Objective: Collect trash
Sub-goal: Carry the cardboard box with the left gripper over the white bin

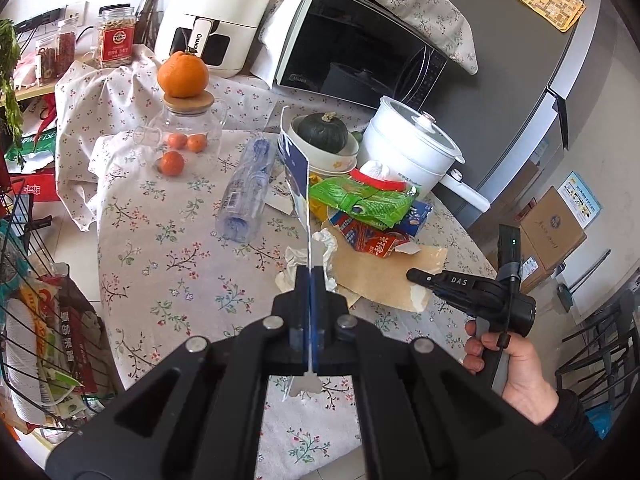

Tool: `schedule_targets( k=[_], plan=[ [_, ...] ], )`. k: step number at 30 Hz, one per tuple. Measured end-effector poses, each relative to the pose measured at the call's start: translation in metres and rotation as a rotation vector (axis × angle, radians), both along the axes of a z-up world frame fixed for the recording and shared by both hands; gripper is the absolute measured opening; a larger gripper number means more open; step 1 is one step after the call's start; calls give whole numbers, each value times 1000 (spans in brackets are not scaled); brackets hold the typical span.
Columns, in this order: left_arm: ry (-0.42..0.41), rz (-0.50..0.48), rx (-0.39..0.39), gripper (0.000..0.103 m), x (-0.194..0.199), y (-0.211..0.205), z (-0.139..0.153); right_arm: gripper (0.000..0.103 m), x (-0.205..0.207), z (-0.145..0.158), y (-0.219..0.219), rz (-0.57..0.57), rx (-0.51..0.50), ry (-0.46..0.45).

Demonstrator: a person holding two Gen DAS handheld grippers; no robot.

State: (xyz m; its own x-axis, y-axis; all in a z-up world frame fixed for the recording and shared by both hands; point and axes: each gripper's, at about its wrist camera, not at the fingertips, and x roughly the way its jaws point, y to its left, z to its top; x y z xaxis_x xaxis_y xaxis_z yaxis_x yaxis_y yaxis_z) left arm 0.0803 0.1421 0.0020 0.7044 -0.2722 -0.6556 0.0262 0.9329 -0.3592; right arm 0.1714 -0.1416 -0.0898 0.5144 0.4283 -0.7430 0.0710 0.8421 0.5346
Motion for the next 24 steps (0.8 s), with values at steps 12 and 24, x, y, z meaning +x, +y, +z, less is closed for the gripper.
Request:
schedule_targets(
  k=[12,24],
  plan=[
    [-22,-84,-34,0,1,-45,7,2,-63,48,-63,29,40,-49],
    [-42,-186,-9,0,4,-97,9,2,-115,77,-137,-73,-74,-120]
  ],
)
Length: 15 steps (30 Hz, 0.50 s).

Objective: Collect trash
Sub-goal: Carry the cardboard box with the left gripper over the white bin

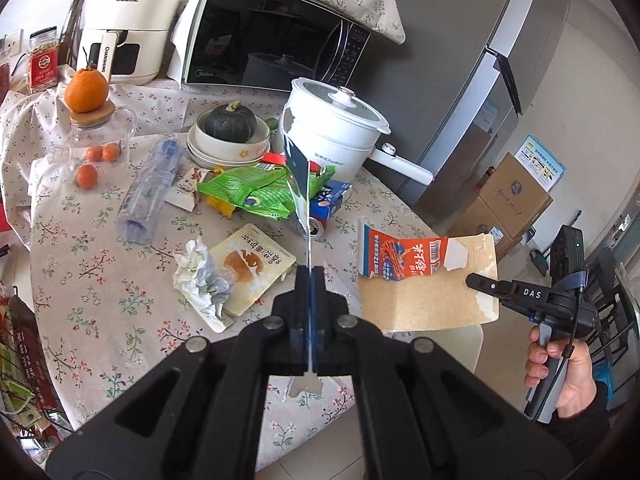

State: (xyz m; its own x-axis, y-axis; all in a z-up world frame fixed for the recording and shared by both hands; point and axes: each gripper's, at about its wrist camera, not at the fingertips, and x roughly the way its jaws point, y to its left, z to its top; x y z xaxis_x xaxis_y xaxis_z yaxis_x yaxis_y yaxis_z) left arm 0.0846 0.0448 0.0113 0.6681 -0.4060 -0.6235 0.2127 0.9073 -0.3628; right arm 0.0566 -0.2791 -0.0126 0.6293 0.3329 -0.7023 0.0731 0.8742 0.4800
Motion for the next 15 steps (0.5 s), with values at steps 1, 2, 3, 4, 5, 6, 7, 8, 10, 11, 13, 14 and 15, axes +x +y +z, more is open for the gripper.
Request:
schedule_targets(
  k=[1,2,3,4,5,6,7,8,10,11,13,14,15],
  plan=[
    [0,-10,0,0,1,-5,0,2,-4,0,-9,-18,-8,2],
    [0,-22,1,0,1,-11,-1,2,-7,-1,-19,-37,-17,5],
    [1,-33,1,0,2,-16,-1,2,-13,-2,-30,-56,-29,7],
    [3,-46,1,0,3,-23,-2,2,-18,-2,-40,-76,-44,9],
    [5,-59,1,0,3,-29,-2,2,-23,-3,-51,-95,-59,11],
    [8,-73,1,0,4,-35,-3,2,-29,-4,-61,-115,-73,16],
    [10,-87,2,0,5,-42,-4,2,-34,-6,-72,-137,-84,22],
    [13,-101,1,0,5,-50,-5,2,-39,-8,-83,-159,-93,29],
    [20,-133,0,0,5,-64,-8,2,-51,-11,-106,-206,-118,46],
    [24,-150,1,0,5,-72,-10,2,-57,-13,-117,-228,-134,54],
    [34,-184,3,0,4,-87,-14,2,-68,-18,-136,-266,-162,76],
    [42,-203,3,0,4,-95,-17,2,-73,-21,-144,-283,-176,88],
    [50,-221,4,0,3,-102,-20,2,-77,-24,-151,-299,-192,101]
  ],
)
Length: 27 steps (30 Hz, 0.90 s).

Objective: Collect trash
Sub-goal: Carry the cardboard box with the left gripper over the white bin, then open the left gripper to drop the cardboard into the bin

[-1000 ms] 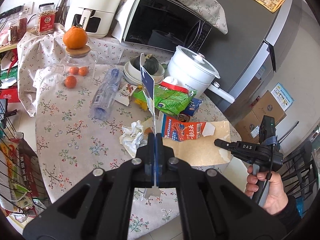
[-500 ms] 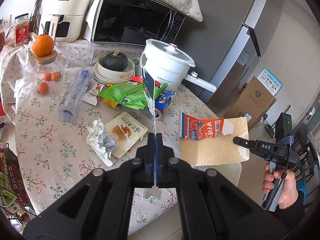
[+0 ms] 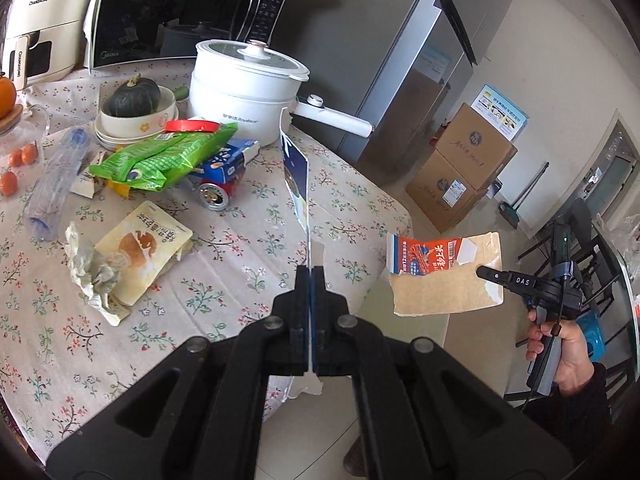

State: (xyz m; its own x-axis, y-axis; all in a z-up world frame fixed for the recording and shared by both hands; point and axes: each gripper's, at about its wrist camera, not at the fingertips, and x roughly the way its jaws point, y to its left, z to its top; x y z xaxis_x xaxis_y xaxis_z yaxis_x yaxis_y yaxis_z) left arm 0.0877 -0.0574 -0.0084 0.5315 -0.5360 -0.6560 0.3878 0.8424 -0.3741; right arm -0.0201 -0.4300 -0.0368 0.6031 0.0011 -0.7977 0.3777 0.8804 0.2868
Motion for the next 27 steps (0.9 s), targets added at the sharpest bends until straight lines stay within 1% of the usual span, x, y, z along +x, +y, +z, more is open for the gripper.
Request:
schedule_targets(
  k=[3,6,10,13,14,16,17,18,19,20,21,24,27],
  plan=[
    [25,-48,8,0,-2,-23,-9,2,-10,-12,-21,-36,-18,46],
    [48,-94,14,0,-5,-46,-17,2,-14,-31,-35,-59,-26,108],
    [66,-145,17,0,-8,-73,-22,2,-10,-59,-47,-74,9,180],
    [69,-173,9,0,-8,-92,-25,3,-9,-72,-47,-63,21,197],
    [69,-182,8,0,-8,-98,-25,6,-8,-75,-48,-55,36,200],
    [66,-201,10,0,-8,-112,-27,8,-9,-79,-49,-47,79,212],
    [64,-209,10,0,-8,-118,-27,16,-10,-79,-48,-51,93,214],
    [63,-219,11,0,-8,-125,-29,27,-12,-77,-49,-51,97,212],
    [62,-228,12,0,-8,-132,-31,34,-14,-74,-48,-51,92,204],
    [61,-237,12,0,-6,-138,-33,47,-15,-71,-48,-53,81,194],
    [61,-247,12,0,-6,-146,-35,56,-17,-68,-48,-54,67,186],
    [65,-273,7,0,-5,-167,-43,59,-24,-61,-49,-52,43,172],
    [71,-290,-2,0,-2,-189,-52,60,-32,-60,-55,-68,36,173]
  ],
)
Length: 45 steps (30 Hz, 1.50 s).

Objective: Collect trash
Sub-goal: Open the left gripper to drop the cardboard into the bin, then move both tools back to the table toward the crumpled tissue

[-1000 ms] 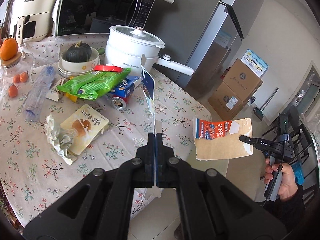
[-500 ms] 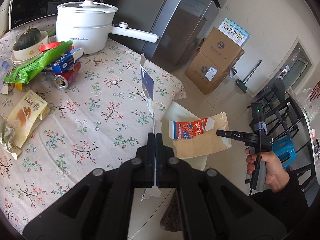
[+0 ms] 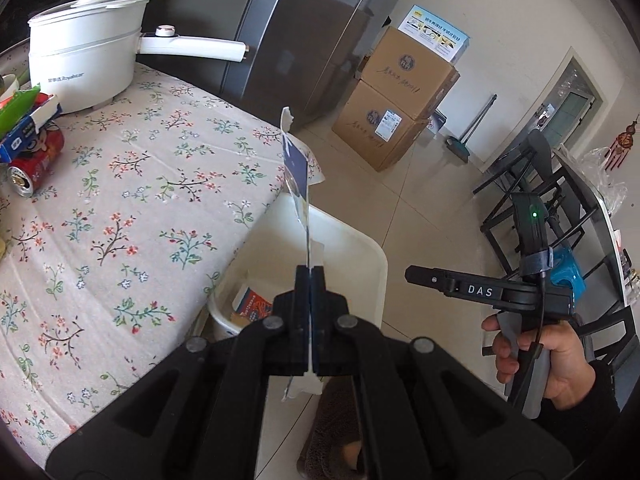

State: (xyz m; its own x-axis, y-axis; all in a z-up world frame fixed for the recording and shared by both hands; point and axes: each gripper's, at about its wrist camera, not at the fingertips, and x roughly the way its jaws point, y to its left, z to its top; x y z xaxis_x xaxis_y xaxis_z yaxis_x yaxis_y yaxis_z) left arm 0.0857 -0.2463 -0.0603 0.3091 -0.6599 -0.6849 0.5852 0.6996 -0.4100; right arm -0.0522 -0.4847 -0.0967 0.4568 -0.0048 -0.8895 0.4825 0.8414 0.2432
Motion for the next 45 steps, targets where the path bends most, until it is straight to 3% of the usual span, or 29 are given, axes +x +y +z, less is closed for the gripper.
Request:
schedule_targets(
  k=[6,14,15,16,17,19,32,45],
  plan=[
    [25,-13,14,0,8,-38,-24,61,-9,-1,-11,-18,-35,19],
    [50,-20,68,2,17,-59,-52,64,-8,-3,-14,-20,-63,37],
    [49,-31,103,7,17,-62,-55,65,-6,-3,-14,-18,-66,41],
    [44,-33,138,23,16,-63,-58,65,-5,-2,-13,-16,-69,44],
    [29,-24,170,50,16,-63,-59,67,-3,-1,-11,-14,-72,45],
    [-12,6,200,74,14,-56,-56,69,0,2,-9,-9,-78,40],
    [-32,136,302,87,26,27,-36,75,28,17,29,62,-103,24],
    [-43,389,367,91,35,159,-9,81,84,34,121,239,-122,2]
  ],
)
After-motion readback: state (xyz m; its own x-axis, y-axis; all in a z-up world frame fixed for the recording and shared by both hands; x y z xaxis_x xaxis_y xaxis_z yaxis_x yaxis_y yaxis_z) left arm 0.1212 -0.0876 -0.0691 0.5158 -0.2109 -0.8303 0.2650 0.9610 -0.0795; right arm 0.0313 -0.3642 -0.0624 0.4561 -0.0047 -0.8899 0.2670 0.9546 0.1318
